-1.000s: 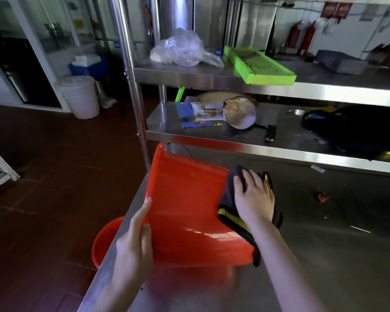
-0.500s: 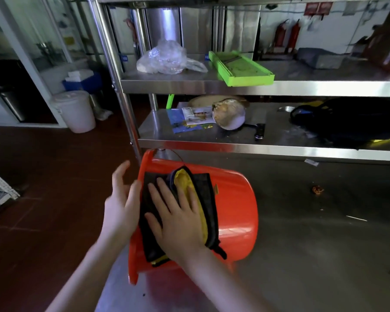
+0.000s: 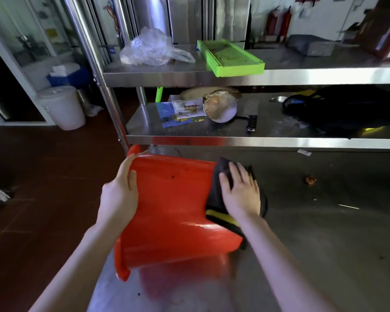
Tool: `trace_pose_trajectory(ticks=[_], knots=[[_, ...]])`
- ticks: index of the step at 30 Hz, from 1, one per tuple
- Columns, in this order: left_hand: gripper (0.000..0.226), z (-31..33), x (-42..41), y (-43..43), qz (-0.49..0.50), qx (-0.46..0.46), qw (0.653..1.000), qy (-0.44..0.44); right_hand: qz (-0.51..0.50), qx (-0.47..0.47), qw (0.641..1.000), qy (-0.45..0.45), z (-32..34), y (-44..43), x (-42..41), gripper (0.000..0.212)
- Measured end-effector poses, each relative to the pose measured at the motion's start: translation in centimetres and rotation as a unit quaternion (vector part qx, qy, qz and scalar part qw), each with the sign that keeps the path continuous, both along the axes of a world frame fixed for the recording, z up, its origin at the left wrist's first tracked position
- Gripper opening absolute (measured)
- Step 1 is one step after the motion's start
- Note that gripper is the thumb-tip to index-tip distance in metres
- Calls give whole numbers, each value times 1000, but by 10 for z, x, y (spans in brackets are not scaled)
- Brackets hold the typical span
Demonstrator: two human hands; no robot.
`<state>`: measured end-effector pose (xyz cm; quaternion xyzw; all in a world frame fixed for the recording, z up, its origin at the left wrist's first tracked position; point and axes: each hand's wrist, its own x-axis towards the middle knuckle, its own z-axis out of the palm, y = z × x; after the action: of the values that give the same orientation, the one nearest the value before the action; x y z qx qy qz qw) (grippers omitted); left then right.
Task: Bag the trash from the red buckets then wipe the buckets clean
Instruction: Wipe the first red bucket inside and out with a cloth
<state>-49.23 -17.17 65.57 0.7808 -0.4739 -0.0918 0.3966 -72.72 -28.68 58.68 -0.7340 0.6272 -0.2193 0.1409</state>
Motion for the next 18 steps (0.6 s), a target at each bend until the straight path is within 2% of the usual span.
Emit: trace_pose_trajectory(ticks=[2,4,7,9,11,13,15,18], knots=[[39,-7,-2,5,2,-25,1000,2,-2,26,1000,10,5,-6,7,57],[39,-11,-1,6,-3,-39,999,3,35,-50,997,52,13,12,35,57],[41,-16,4,12,-5,-39,999,-22,166,-139,975,49,19,66,96,57],[44,-22,6,19,-4,-51,999,-15,249,-160,955,36,19,93,122,56],[45,-27,6,25,-5,-63,998,-2,289,-169,941,42,17,93,120,55],[42,-32,7,29,-6,-70,998,3,266,-177,946,61,13,74,95,58],[38,-38,6,32,-15,-78,997,20,166,-144,973,73,11,47,60,59],[39,-42,5,37,-20,-81,995,50,39,-2,997,69,16,6,21,58]])
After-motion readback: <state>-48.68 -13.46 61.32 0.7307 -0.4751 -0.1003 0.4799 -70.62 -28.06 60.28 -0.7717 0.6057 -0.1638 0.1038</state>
